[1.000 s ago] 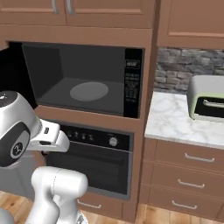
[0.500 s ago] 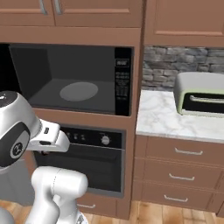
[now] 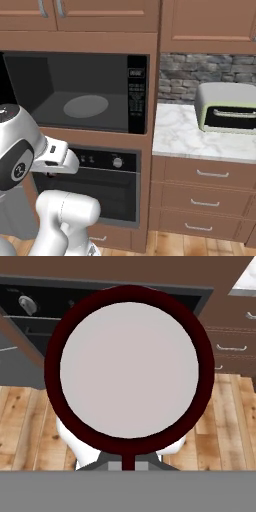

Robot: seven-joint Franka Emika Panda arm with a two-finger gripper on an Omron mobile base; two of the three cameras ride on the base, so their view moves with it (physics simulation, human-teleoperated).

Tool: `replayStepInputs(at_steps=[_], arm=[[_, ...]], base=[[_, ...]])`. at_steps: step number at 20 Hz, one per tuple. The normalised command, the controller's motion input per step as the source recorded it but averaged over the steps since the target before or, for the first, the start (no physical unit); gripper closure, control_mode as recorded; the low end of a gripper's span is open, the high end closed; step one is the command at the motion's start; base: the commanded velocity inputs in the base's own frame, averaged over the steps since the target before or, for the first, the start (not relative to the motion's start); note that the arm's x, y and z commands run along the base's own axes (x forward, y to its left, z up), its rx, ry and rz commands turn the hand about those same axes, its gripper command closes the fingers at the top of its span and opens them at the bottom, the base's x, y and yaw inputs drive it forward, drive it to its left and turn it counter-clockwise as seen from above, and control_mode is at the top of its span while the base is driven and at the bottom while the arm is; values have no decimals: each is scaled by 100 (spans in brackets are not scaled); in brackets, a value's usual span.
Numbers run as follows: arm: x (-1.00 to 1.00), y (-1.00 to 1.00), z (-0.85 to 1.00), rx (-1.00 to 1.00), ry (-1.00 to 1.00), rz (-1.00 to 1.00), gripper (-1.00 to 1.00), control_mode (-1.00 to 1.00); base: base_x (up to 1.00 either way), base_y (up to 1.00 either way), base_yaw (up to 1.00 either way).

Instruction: Pick the mug from the counter and place it inside the microwave. Then close the microwave.

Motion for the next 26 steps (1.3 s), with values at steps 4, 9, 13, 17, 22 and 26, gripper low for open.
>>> replayStepInputs(at_steps=[4,9,13,17,22,26], arm=[[0,0,0,0,0,0,100,100],[0,0,0,0,0,0,100,100],[0,0,0,0,0,0,100,100],[0,0,0,0,0,0,100,100],[0,0,0,0,0,0,100,-100],[-4,2,0,0,-5,2,100,-100]], base=[[7,21,1],[0,11,3],[0,1,1],[0,0,0],[0,0,0],[0,0,0]])
